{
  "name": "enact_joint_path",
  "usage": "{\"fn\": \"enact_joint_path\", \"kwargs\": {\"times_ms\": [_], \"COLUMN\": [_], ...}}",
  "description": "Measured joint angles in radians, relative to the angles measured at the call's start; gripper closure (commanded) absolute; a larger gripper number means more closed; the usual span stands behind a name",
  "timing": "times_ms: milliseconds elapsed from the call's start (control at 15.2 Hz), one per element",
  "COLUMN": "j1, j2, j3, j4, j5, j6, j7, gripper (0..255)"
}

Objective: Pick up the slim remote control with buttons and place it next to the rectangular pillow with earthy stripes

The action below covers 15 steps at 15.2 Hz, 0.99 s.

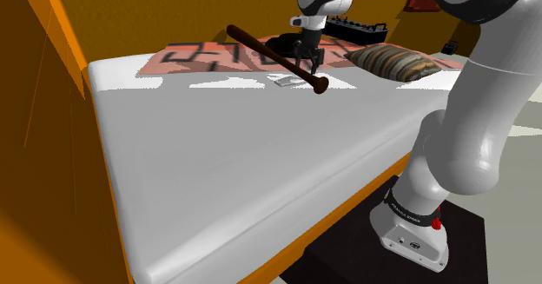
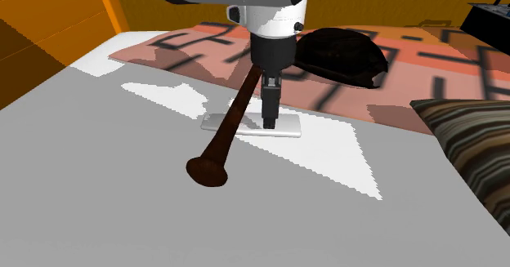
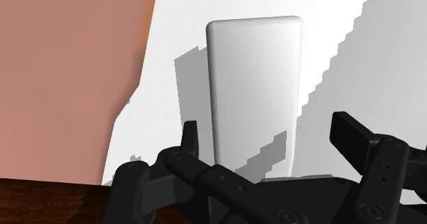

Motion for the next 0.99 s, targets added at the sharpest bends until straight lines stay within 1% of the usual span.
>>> {"fn": "enact_joint_path", "kwargs": {"times_ms": [330, 726, 792, 990], "j1": [-0.003, -0.004, -0.005, -0.004], "j2": [0.016, 0.02, 0.021, 0.022], "j3": [-0.001, -0.004, -0.004, -0.004], "j4": [-0.048, -0.051, -0.05, -0.05], "j5": [0.012, 0.016, 0.016, 0.017], "j6": [0.063, 0.074, 0.074, 0.078], "j7": [-0.015, -0.018, -0.018, -0.018], "gripper": [0, 0, 255, 255]}}
